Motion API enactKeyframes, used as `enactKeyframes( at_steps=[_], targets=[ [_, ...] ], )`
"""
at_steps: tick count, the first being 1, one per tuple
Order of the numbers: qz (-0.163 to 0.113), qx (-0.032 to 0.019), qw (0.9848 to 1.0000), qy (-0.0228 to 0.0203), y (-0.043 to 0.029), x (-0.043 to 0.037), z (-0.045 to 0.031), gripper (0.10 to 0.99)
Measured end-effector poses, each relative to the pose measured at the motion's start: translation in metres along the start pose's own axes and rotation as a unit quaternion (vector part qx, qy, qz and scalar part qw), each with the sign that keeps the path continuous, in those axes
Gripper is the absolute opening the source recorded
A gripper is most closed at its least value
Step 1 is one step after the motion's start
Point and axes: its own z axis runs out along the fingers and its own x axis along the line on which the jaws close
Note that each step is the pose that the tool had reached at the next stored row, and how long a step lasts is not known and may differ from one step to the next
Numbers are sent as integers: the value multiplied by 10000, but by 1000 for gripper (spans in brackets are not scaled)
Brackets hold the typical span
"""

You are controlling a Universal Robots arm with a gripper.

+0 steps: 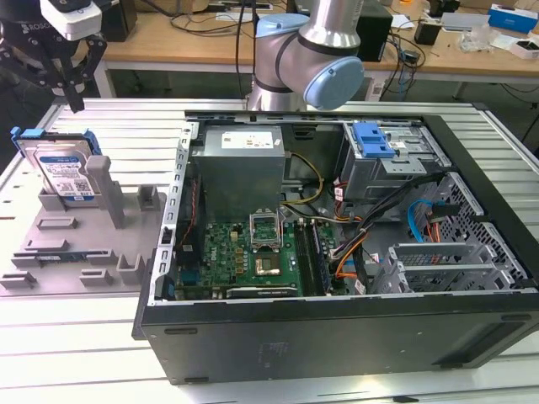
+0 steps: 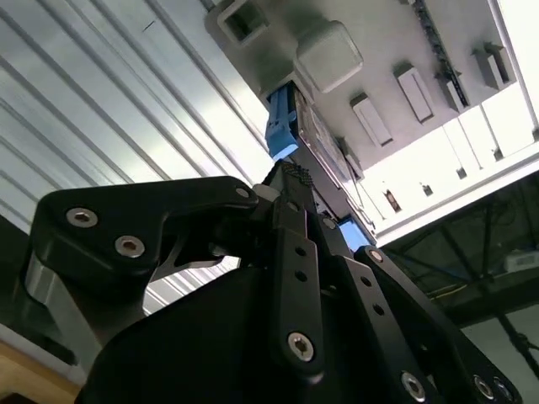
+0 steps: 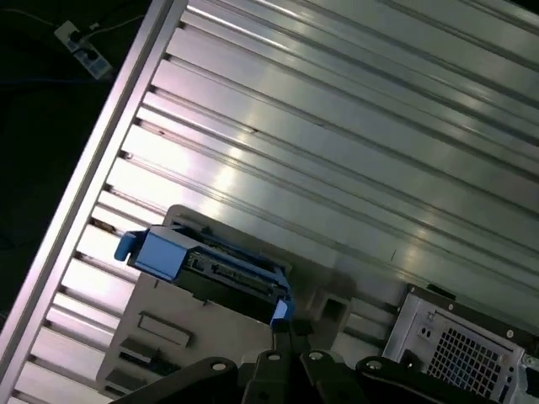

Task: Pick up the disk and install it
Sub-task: 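Pick up the disk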

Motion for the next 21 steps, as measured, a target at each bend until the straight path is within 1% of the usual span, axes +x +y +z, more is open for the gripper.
enactKeyframes(
  at_steps=[4,6,8,9,11,12,14,16,17,19,20,21],
  targets=[
    [-329,-5,9995,14,0,0,0,106],
    [-528,-8,9986,23,0,0,0,106],
    [-745,-12,9972,33,0,0,0,106],
    [-898,-14,9959,40,0,0,0,106],
    [-1101,-17,9939,49,0,0,0,106],
    [-1224,-19,9925,55,0,0,0,106],
    [-1402,-22,9901,62,0,0,0,106],
    [-1587,-25,9873,70,0,0,0,106],
    [-1718,-27,9851,76,0,0,0,106],
    [-1902,-30,9817,84,0,0,0,114],
    [-2030,-32,9791,90,0,0,0,235],
    [-2114,-33,9774,94,0,0,0,235]
  ],
)
